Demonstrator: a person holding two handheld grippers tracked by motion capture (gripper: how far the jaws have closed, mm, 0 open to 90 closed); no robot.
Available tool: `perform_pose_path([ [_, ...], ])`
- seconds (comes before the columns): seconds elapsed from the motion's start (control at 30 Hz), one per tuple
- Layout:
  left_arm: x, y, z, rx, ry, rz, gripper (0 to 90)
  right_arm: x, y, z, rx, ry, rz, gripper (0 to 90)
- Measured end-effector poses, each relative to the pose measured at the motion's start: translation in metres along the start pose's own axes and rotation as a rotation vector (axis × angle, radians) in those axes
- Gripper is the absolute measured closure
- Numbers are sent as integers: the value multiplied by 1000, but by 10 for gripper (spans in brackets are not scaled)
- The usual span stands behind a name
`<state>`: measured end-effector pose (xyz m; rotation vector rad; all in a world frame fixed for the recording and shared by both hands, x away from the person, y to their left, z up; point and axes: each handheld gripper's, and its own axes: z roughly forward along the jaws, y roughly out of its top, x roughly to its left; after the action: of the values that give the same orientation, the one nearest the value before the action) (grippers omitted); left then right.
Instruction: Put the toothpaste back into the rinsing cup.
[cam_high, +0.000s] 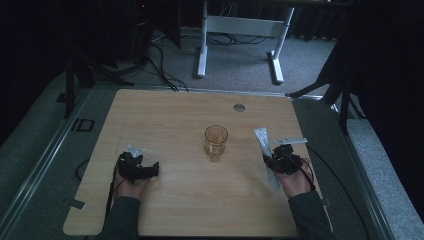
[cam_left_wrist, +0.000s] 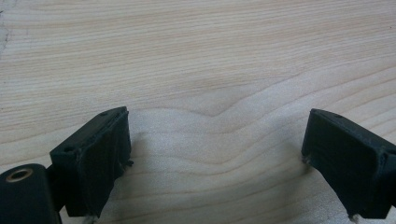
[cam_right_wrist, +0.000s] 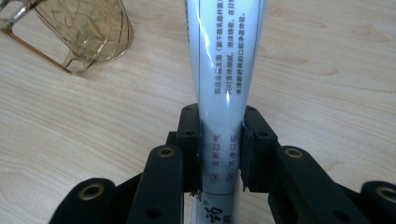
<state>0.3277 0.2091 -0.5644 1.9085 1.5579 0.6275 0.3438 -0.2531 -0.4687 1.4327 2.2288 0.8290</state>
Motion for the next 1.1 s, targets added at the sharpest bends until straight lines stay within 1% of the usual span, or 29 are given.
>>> perform_pose_path([
  [0.33,0,0,0,0,0,0,83,1,3,1,-53,0,6,726],
  [0.57,0,0,0,0,0,0,84,2,5,1,-104,0,15,726],
  [0.67,0,0,0,0,0,0,83,2,5,1,-109,1,14,726],
  [0.77,0,0,0,0,0,0,83,3,6,1,-134,2,16,726],
  [1.1,0,0,0,0,0,0,83,3,10,2,-177,9,22,725],
])
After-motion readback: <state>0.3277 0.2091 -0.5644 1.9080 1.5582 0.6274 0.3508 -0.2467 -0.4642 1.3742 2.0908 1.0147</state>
